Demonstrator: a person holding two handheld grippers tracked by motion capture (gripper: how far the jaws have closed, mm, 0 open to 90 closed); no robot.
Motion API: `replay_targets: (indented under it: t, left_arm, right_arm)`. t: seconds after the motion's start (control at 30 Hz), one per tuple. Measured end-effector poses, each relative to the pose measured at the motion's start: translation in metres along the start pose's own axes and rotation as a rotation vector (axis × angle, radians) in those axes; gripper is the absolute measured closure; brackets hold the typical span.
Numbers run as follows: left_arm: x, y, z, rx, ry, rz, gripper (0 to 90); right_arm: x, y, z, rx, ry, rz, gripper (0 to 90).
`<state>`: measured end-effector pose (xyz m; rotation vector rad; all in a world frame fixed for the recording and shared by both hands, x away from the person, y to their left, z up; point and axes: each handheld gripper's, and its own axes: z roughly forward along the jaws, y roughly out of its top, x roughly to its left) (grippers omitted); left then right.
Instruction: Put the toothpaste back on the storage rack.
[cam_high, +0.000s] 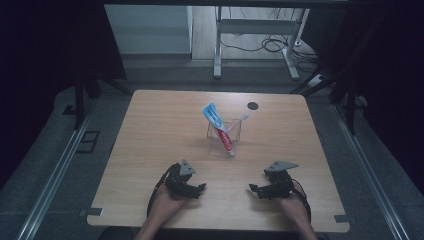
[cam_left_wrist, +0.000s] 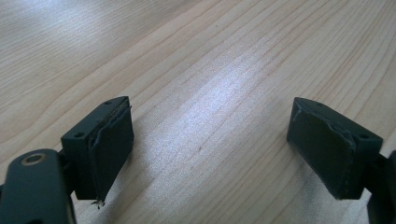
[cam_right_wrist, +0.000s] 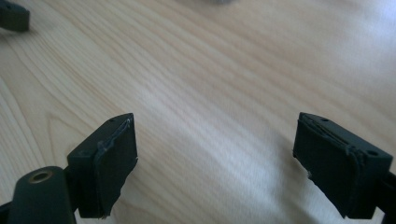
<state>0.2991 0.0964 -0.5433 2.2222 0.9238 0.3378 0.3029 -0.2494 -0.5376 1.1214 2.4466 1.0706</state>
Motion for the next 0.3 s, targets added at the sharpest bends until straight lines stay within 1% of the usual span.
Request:
replay_targets:
  t: [0.1,0.3]
  left_arm:
    - [-0.0001,0.0000,0.0000,0.000,0.000,-0.002,14.7]
    - [0.0001,0.0000,0.0000,0.000,0.000,0.001,14.7]
  right_arm:
    - [0.0011,-0.0068,-0.0007,-0.040,-0.012,0.011,13.3]
    - [0.0043,-0.0089,-0.0019,-0.031,-0.050,-0.009,13.7]
